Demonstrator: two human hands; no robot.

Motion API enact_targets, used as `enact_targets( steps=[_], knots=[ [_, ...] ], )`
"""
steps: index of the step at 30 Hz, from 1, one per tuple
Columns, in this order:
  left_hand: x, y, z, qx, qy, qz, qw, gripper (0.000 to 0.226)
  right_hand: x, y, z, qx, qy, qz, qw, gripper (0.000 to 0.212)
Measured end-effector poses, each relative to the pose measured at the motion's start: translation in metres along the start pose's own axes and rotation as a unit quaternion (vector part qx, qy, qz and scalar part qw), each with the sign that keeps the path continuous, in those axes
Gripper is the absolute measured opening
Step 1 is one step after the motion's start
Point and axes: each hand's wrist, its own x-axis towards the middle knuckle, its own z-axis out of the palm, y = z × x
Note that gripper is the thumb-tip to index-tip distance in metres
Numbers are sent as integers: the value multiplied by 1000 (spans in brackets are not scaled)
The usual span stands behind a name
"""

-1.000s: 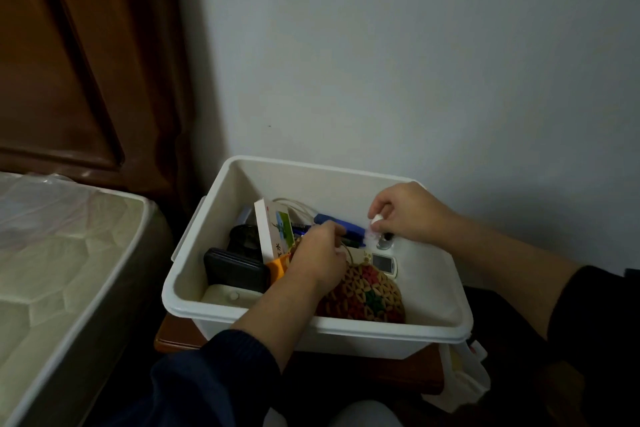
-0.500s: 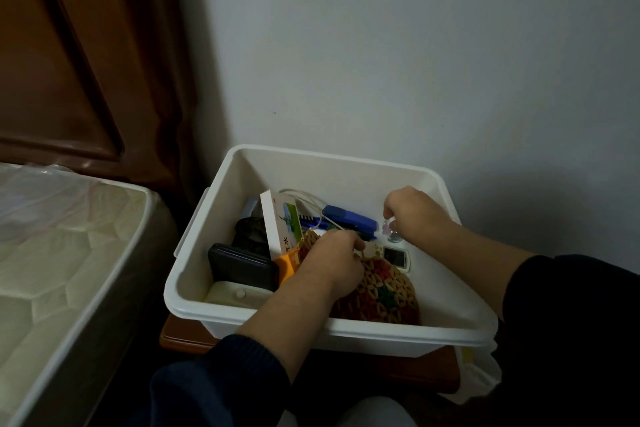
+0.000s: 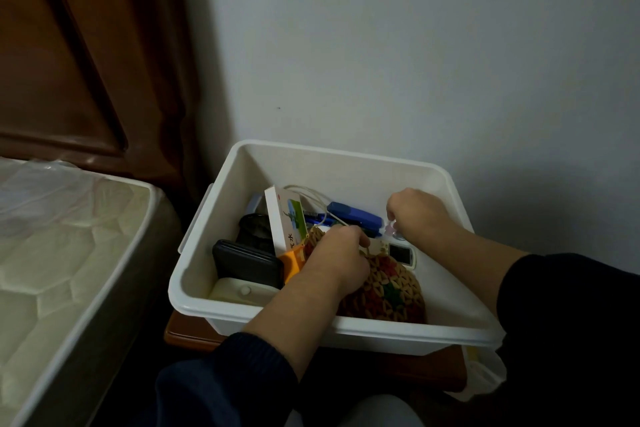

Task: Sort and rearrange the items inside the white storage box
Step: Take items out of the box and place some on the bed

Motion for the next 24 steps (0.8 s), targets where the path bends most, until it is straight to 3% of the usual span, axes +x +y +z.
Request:
enact_targets(
  steps=[8,13,17,20,24],
  knots=[
    [-1,1,-1,-6,9,-1,1000,41,0,1,-6,2,-19,-4,1000,19],
    [-1,1,-1,-7,6,-7,1000,40,-15,7,-17,-47,14,-27,998,46],
    [0,0,0,-6,4,-7,1000,41,-18,6,-22,-58,-8,-27,998,39],
    [2,-1,0,-7,0,-7,1000,42,-18,4,-20,-52,-23,-32,998,46],
    [3,-2,1,-4,7,-3,1000,42,-22,5,-17,-44,4,-34,998,39]
  ],
)
